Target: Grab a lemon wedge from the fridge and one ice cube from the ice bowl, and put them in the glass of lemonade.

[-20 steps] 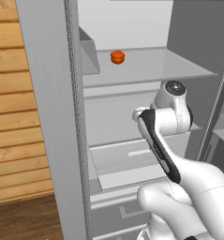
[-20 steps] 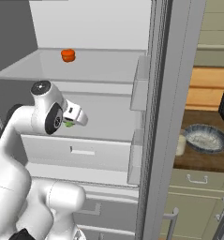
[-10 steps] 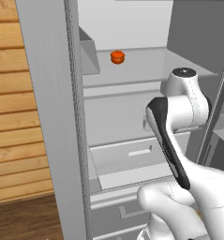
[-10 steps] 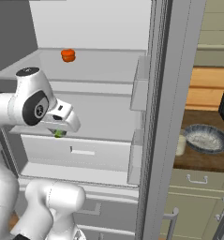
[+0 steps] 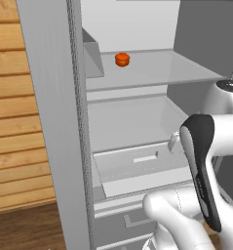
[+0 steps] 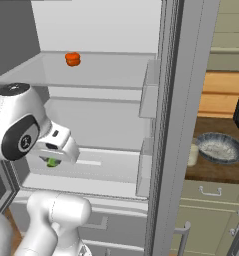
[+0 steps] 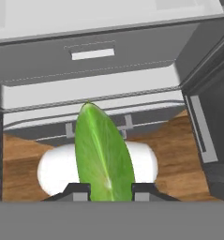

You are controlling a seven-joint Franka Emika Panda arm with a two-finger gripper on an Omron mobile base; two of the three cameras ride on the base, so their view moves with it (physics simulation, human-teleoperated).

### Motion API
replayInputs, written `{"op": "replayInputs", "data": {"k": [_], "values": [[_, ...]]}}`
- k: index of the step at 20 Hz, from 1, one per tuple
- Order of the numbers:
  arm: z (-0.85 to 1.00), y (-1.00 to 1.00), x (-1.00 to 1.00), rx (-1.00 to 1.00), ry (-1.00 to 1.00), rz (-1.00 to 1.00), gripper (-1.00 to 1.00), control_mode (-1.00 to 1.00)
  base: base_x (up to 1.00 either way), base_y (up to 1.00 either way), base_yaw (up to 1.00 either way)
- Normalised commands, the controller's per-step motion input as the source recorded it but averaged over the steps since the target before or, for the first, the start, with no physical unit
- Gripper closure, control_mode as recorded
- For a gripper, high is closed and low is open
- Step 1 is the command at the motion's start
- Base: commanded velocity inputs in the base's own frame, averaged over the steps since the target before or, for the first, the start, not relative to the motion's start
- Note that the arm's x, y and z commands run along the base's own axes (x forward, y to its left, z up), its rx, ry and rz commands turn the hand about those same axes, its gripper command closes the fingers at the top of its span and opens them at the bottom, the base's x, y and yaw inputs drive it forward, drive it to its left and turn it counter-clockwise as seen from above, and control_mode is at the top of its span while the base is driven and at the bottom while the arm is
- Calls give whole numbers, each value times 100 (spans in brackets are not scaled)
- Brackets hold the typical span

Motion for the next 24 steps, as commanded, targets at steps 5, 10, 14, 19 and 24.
{"op": "replayInputs", "data": {"k": [5,10,14,19,24], "values": [[0,0,-19,0,-1,0,100,-100,0,0,0],[0,0,0,0,0,0,100,-100,0,0,0],[0,0,0,0,0,0,100,100,-64,-22,-2],[0,0,0,0,0,0,100,100,-100,-42,-5],[0,0,0,0,0,0,100,100,-45,-37,-50]]}}
